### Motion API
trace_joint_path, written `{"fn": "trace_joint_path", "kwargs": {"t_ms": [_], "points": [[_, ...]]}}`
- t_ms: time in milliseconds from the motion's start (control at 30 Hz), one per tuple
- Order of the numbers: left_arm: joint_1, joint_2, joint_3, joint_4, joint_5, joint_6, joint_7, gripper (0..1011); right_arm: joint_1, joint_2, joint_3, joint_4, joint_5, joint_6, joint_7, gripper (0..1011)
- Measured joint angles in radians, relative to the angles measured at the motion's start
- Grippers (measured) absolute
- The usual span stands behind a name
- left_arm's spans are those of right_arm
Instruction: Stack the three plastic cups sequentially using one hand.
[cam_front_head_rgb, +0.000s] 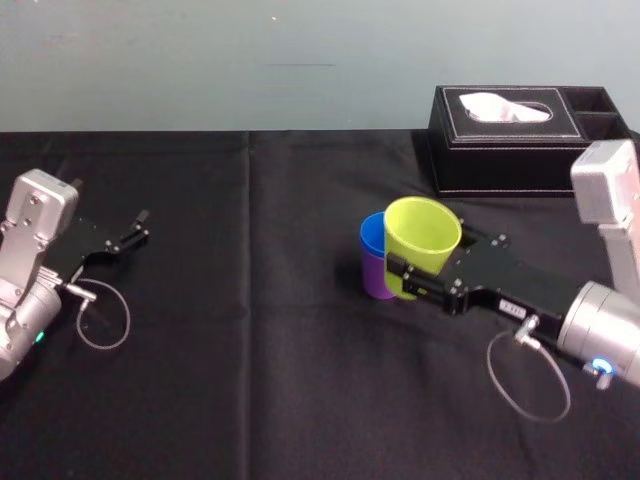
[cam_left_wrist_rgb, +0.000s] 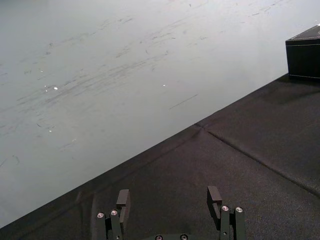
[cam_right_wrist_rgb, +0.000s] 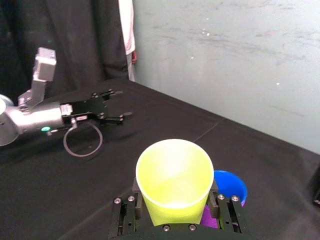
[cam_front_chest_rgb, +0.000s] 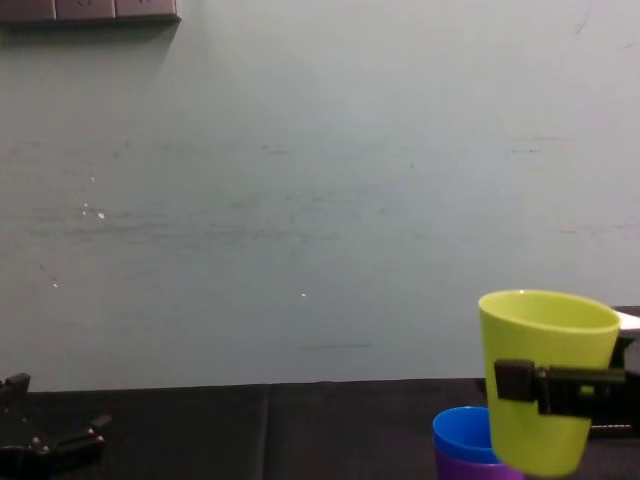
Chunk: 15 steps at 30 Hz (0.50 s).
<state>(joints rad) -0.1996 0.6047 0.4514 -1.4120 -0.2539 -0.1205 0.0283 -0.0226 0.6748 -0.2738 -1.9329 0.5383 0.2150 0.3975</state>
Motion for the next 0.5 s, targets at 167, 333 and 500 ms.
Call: {"fn": "trace_joint_path", "kwargs": {"t_ms": [167, 333, 500], "points": [[0.0, 0.0, 0.0, 0.0, 0.0, 0.0, 0.0, 1011, 0.048, -0.003, -0.002, 0.028, 0.003, 0.012, -0.001, 728], [0.0, 0.0, 0.0, 0.0, 0.0, 0.0, 0.0, 1011, 0.119, -0.013, -0.019, 0.073, 0.004, 0.037, 0.0, 729], [0.0, 0.0, 0.0, 0.0, 0.0, 0.0, 0.0, 1011, 0.175, -0.028, -0.042, 0.121, 0.004, 0.052, 0.005, 729]]}}
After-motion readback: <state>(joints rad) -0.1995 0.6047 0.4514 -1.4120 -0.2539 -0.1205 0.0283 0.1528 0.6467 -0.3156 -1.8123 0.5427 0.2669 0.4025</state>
